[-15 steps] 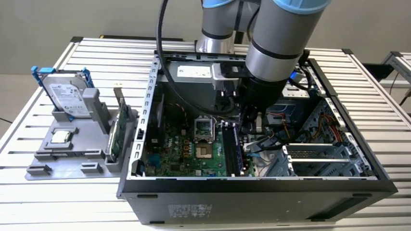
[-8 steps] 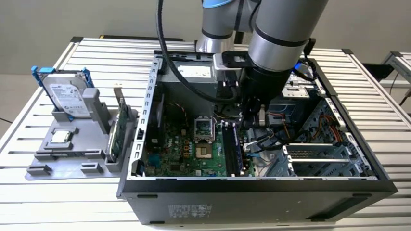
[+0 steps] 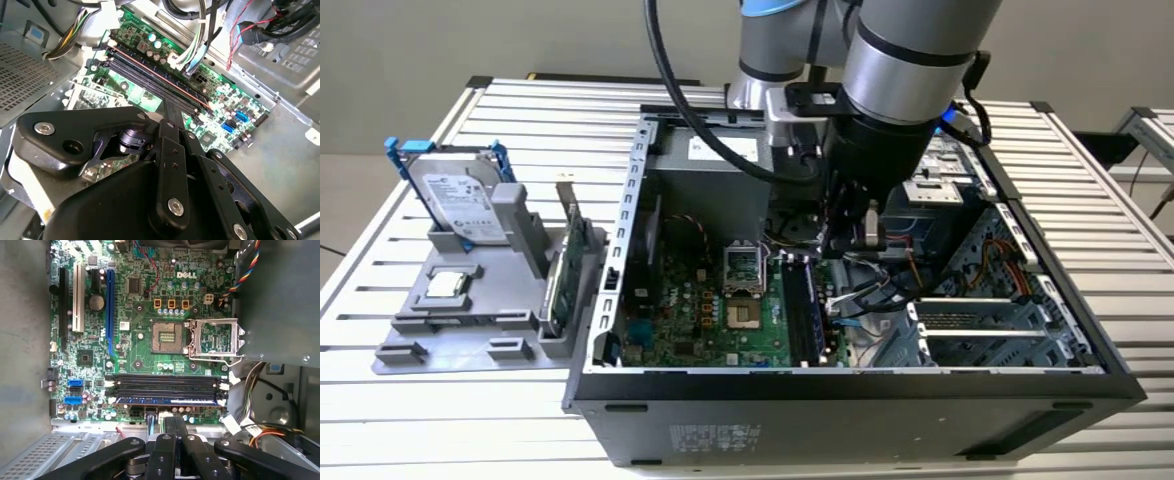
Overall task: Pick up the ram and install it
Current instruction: 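Press down the ram until it locks into place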
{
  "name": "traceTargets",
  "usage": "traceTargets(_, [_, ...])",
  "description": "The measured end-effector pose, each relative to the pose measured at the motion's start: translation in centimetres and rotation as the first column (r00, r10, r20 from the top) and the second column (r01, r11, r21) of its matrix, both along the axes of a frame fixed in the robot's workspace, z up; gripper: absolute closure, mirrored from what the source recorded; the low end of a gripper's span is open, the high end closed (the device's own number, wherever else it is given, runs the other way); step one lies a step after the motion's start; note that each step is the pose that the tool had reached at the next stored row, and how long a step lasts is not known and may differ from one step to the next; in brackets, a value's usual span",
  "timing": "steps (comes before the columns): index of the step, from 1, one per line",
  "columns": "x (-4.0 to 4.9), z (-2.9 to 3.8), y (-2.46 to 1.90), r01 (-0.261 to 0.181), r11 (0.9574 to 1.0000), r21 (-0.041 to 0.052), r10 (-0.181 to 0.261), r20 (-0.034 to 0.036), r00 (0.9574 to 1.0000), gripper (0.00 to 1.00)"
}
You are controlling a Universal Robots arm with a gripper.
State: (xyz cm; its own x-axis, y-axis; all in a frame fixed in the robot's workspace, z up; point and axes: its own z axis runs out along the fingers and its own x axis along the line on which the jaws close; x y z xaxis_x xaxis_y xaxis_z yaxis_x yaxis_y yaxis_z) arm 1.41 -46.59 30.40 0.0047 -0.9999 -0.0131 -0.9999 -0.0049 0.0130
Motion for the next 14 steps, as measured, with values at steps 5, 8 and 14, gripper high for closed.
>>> traceTargets(5, [0.00, 1.07, 0.00, 0.000, 1.0000, 0.0001, 0.000, 0.0000, 1.0000, 1.00])
traceTargets(8, [0.00, 1.52, 0.00, 0.000, 1.0000, 0.0000, 0.000, 0.0000, 1.0000, 1.00])
traceTargets(14, [0.00, 1.78, 0.00, 0.000, 1.0000, 0.0000, 0.000, 0.0000, 1.0000, 1.00])
